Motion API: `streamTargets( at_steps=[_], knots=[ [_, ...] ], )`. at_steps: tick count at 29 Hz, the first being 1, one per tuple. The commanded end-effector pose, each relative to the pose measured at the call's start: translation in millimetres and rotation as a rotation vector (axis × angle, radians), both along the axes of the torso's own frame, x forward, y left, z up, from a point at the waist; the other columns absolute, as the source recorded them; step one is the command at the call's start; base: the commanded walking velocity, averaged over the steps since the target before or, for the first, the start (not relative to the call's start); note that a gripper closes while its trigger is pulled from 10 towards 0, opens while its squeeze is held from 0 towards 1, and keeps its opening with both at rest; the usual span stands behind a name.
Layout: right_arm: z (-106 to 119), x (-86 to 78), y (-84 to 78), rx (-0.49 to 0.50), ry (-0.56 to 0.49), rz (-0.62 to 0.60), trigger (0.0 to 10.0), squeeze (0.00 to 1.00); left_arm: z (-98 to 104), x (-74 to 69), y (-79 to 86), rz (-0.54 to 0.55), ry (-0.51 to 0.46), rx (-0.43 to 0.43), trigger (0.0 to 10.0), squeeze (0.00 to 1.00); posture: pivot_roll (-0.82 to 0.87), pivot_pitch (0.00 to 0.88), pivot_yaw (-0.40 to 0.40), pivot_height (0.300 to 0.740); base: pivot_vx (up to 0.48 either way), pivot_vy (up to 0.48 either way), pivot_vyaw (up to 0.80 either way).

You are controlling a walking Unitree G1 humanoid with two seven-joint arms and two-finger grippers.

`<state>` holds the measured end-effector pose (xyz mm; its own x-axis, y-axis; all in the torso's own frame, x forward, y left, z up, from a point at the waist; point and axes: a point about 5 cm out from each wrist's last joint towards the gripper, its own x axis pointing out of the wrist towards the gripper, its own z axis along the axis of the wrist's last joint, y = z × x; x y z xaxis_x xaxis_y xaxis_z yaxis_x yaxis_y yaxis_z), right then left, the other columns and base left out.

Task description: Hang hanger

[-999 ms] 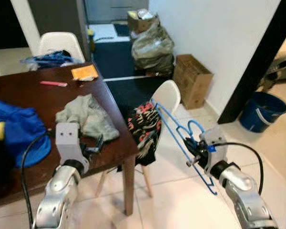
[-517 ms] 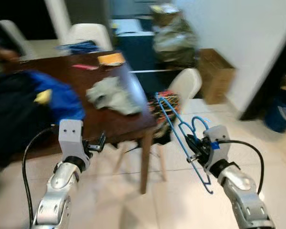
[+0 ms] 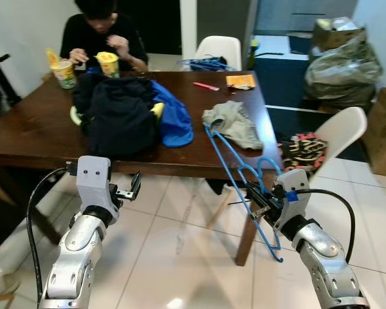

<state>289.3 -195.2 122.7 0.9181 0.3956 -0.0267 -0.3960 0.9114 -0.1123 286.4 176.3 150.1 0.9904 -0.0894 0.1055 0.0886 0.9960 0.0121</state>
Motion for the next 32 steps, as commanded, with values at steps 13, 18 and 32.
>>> streamTargets(
  at_steps=[13, 18, 32],
  knots=[
    [-2, 2.4, 0.9, 0.042, 0.005, -0.009, 10.0, 0.00, 33, 6.5, 26.3, 0.060, -0.129, -0.046, 10.0, 0.00, -0.02, 0.027, 0.055, 0.740, 0.026, 0.000, 0.34],
    [-2, 2.4, -0.4, 0.050, 0.004, -0.020, 10.0, 0.00, 48, 7.0, 28.8, 0.059, -0.184, -0.033, 10.0, 0.00, -0.02, 0.031, 0.058, 0.740, 0.394, 0.000, 0.00],
    [-4, 4.0, -7.0, 0.118, 0.042, -0.072, 10.0, 0.00, 65, 7.2, 29.4, 0.038, -0.240, -0.044, 10.0, 0.00, -0.02, 0.041, 0.059, 0.740, 0.447, 0.000, -0.28]
  ],
)
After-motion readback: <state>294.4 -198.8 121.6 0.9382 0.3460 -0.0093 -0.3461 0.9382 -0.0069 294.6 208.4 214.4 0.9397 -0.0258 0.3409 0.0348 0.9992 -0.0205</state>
